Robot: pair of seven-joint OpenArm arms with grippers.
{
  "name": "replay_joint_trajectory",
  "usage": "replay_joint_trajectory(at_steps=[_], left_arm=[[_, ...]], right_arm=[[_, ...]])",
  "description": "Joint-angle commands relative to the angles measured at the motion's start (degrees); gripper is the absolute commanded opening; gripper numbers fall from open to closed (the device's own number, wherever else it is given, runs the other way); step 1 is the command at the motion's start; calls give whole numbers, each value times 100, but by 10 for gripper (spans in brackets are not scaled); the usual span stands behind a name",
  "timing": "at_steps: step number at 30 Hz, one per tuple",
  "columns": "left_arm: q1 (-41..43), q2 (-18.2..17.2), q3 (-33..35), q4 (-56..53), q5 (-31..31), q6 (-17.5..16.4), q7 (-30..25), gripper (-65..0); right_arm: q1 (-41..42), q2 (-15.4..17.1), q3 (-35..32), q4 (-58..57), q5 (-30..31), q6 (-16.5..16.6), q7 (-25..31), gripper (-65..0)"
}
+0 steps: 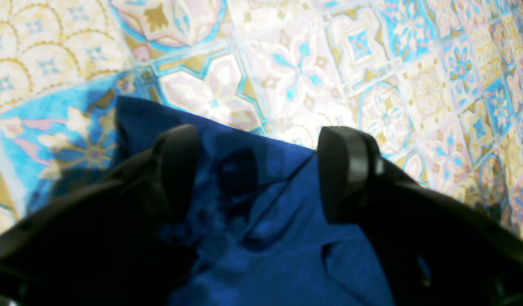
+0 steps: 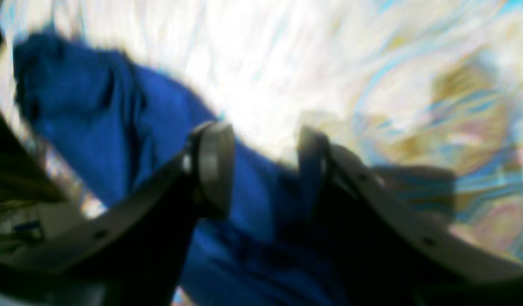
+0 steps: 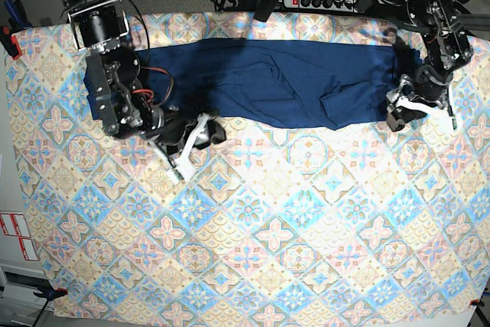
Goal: Fold the T-shirt properly
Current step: 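Lay the sleeve across the shirt body toward the left gripper, then reposition the left gripper at the shirt's end and grasp it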
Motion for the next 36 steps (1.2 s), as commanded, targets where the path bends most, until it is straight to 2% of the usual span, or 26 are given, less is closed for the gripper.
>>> replay_joint_trajectory(at_steps=[1,6,9,12,16,25,32,36], left_arm=[[-22,-163,-183,97,-45,9,-140,-239],[198,-681,-403,70,17,9,-123,-239],[321,-1015,-359,-18,-9,0,97,-239],[251,-1253,-95,-334,-27,0,334,-239],[215,-1402,441,-668,-27,0,334,-239],[268,-1420,1065,-703,-9,0,361,-239],[259,-1402,1127,-1002,-36,0,369,-239],[259,-1279,1127,-1002,-27,0,369,-239]], right_arm=[[98,33,34,237,107,41,142,-408],[107,15,25,316,107,41,142,-408],[125,7,25,281,107,41,142,-407],[134,7,25,272,107,41,142,-407],[204,7,25,281,107,41,142,-407],[186,7,25,325,107,41,116,-407],[178,7,25,334,107,41,116,-407],[178,7,25,334,107,41,116,-407]])
